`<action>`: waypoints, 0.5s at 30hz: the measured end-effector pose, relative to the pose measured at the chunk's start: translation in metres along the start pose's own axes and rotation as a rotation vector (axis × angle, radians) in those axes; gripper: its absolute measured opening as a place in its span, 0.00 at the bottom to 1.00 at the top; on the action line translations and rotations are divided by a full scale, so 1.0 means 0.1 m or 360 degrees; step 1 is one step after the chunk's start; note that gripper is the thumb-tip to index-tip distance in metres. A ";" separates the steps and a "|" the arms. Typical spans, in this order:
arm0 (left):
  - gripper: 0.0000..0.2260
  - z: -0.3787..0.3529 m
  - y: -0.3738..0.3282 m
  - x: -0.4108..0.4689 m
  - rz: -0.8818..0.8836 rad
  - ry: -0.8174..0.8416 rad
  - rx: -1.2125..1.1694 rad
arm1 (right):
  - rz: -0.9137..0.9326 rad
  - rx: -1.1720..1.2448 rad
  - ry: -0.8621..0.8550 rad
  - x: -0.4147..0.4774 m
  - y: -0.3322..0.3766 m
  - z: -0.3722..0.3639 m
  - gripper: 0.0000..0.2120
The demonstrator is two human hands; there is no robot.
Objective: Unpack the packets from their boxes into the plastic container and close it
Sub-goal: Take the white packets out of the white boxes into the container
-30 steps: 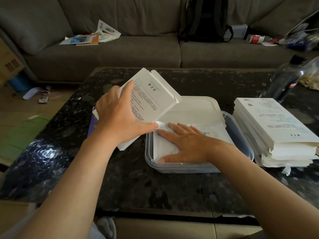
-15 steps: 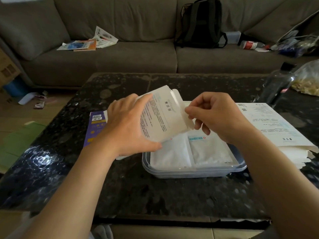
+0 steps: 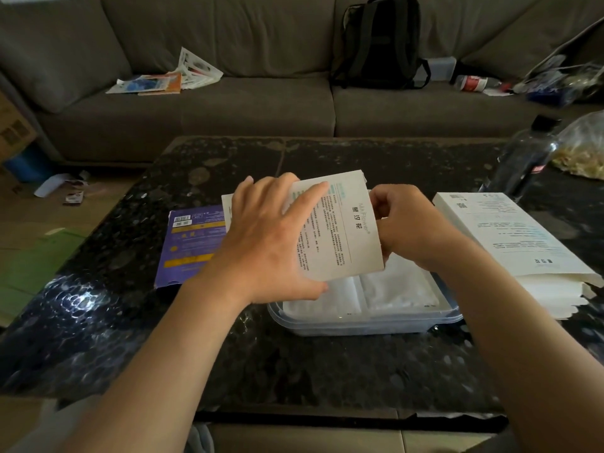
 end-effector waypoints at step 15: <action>0.54 0.03 0.26 -0.09 0.0123 -0.0032 -0.0057 | -0.0286 0.0470 -0.0162 -0.02 -0.02 0.17 0.08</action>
Point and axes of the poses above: each hand's wrist, its own x-axis towards the middle knuckle, its own z-axis out of the back of the hand, y = z × x, the point moved 3 cm from there along x, towards the middle knuckle, and after that the axes turned 10 degrees about -z, right-handed, at the moved point
